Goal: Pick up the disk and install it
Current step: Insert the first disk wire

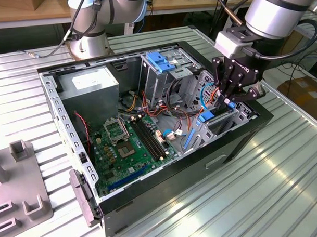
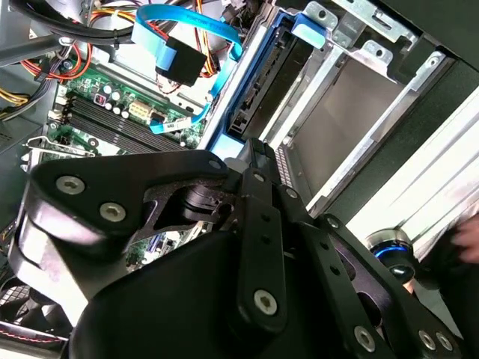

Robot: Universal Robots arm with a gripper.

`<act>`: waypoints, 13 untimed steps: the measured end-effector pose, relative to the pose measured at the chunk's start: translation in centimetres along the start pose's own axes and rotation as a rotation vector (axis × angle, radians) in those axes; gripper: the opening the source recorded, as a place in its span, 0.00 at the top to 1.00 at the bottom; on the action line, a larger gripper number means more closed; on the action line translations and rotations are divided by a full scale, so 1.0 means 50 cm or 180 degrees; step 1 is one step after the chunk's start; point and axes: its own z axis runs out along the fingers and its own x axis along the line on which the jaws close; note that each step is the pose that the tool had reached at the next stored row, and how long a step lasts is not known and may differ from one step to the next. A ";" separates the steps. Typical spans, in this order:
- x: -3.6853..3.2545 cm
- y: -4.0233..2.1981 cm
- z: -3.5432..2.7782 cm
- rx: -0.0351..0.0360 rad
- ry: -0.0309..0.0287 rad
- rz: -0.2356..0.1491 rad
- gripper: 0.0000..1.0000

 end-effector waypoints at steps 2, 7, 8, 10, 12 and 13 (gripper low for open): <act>0.000 0.000 0.000 0.0000 0.0000 0.0000 0.90; 0.000 -0.013 0.001 0.0000 0.0000 -0.0002 0.90; -0.001 -0.023 0.001 0.0000 0.0000 -0.0004 0.90; -0.002 -0.052 0.001 0.0000 0.0001 -0.0028 0.90; -0.002 -0.056 0.001 0.0001 0.0002 -0.0134 0.90; -0.002 -0.057 0.001 0.0002 0.0004 -0.0216 0.90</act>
